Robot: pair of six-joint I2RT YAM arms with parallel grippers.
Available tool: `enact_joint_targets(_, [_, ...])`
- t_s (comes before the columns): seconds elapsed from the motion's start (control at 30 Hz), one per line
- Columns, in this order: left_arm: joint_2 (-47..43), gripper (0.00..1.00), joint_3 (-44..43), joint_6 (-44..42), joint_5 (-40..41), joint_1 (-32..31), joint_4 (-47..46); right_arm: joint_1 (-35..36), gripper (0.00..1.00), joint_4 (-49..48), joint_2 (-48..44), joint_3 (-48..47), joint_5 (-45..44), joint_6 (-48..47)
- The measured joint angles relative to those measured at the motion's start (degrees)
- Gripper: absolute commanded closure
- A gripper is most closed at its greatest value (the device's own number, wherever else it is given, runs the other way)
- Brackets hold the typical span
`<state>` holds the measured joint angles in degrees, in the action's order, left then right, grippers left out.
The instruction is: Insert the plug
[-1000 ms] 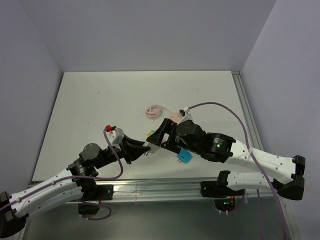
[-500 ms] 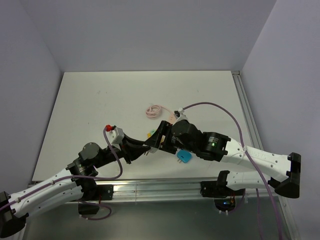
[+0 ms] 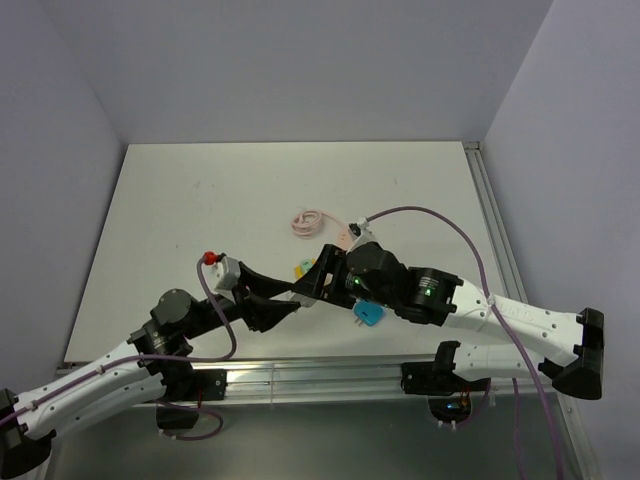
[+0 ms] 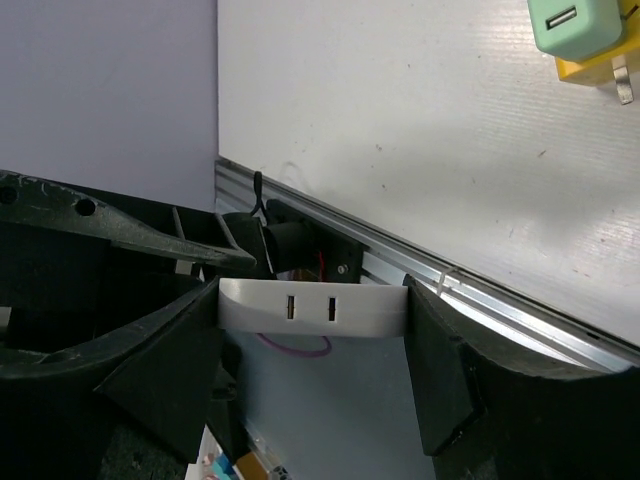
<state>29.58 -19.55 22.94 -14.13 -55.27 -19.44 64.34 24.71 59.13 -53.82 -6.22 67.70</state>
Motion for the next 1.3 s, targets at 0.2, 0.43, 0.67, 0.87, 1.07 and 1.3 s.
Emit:
enact_joint_targets(0.2, [-3.08, 0.45, 1.97, 0.85, -0.04, -0.02, -0.74, -0.11, 1.00, -0.96, -1.75, 0.61, 0.85, -0.11])
enact_joint_targets(0.43, [0.07, 0.48, 2.36, 2.21, -1.66, 0.00, -3.21, -0.15, 1.00, -1.66, -2.71, 0.61, 1.42, -0.07])
enact_joint_targets(0.67, [1.31, 0.54, 2.62, 2.91, -2.60, -0.02, -3.89, -0.17, 1.00, -2.21, -2.71, 0.61, 1.90, -0.02])
enact_joint_targets(0.87, [1.86, 0.66, 2.62, 3.39, -2.49, 0.00, -4.11, -0.24, 1.00, -2.93, -2.67, 0.61, 2.95, -0.04])
enact_joint_targets(1.07, [2.89, 0.73, 2.62, 3.02, -2.29, 0.04, -4.44, -0.44, 1.00, -2.34, -2.62, 0.61, 3.04, 0.33])
enact_joint_targets(1.3, [2.75, 0.99, 2.62, 2.82, -2.08, 0.04, -4.50, -0.48, 1.00, -2.29, -2.64, 0.59, 3.08, 0.39])
